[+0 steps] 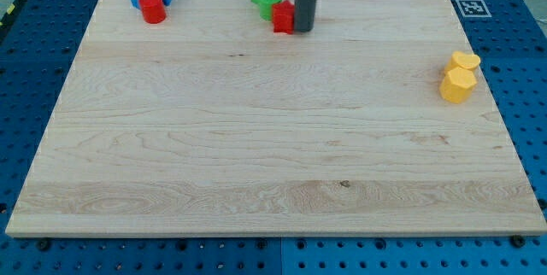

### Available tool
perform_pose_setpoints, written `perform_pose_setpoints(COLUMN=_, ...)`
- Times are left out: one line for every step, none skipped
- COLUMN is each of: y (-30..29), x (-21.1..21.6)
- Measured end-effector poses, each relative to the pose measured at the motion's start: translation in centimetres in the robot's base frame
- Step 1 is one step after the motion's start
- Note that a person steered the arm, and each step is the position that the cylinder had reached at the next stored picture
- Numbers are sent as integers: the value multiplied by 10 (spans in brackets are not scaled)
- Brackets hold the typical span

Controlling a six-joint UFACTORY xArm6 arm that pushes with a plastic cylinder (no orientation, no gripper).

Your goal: Push the red star into the blue triangle

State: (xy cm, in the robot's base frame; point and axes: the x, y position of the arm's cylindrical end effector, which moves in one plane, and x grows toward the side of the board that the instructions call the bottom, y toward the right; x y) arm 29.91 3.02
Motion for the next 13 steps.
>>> perform_pose_setpoints(y=-12, x=0)
perform_pose_setpoints(y=-17, x=0)
perform_pose_setpoints(y=-11, x=0)
perform_pose_setpoints(y=3, x=-11)
perform_pose_setpoints(y=-7, x=-17)
perform_pose_setpoints(y=-34, x=-17)
perform_pose_setpoints(y=-57, x=-16)
perform_pose_setpoints(y=-70, x=-4)
perform_pose_setpoints(y=-94, x=13)
perform_pose_setpoints(y=-125, x=13)
perform_pose_setpoints(y=-150, x=7)
perform_pose_setpoints(y=-175, x=4)
perform_pose_setpoints(y=-164, x=4)
